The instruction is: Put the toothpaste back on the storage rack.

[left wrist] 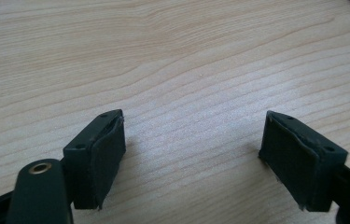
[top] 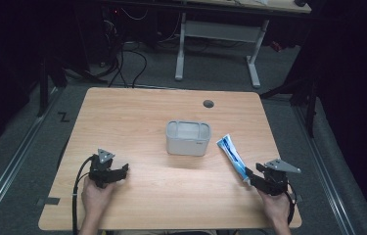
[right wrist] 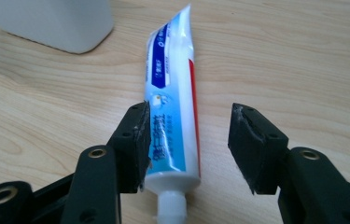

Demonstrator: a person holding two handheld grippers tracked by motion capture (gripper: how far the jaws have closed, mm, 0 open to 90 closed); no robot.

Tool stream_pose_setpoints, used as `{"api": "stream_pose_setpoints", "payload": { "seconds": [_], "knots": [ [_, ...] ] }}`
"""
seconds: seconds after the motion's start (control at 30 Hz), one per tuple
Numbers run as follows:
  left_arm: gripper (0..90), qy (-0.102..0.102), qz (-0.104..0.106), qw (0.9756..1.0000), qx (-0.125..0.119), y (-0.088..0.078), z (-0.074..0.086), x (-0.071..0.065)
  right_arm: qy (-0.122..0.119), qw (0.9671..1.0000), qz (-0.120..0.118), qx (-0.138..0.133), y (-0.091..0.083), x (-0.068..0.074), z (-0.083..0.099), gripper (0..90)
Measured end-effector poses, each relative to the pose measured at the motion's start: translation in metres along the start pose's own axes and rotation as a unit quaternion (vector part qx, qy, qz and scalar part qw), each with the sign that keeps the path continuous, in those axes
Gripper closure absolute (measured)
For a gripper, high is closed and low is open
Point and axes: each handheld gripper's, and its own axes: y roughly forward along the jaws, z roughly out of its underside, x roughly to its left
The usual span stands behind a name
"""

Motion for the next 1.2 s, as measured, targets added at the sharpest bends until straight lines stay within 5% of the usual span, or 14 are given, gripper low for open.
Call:
{"api": "stream_pose_setpoints", "payload": {
  "seconds": [0.67, 0.83, 1.2],
  "knots": [
    [22.2, 0.002, -0.001, 1.0, 0.0, 0.0, 0.0, 0.0, -0.024, 0.9992, -0.008, 0.03, 0.03, -0.001, -0.045, 51.2],
    [22.5, 0.003, -0.003, 1.0, 0.0, 0.0, 0.0, -0.001, -0.019, 0.9979, -0.013, 0.06, 0.045, -0.006, -0.056, 54.1],
    [22.4, 0.003, -0.002, 1.0, 0.0, 0.0, 0.0, -0.001, -0.029, 0.9961, -0.017, 0.081, 0.065, -0.002, -0.066, 50.5]
  ]
}}
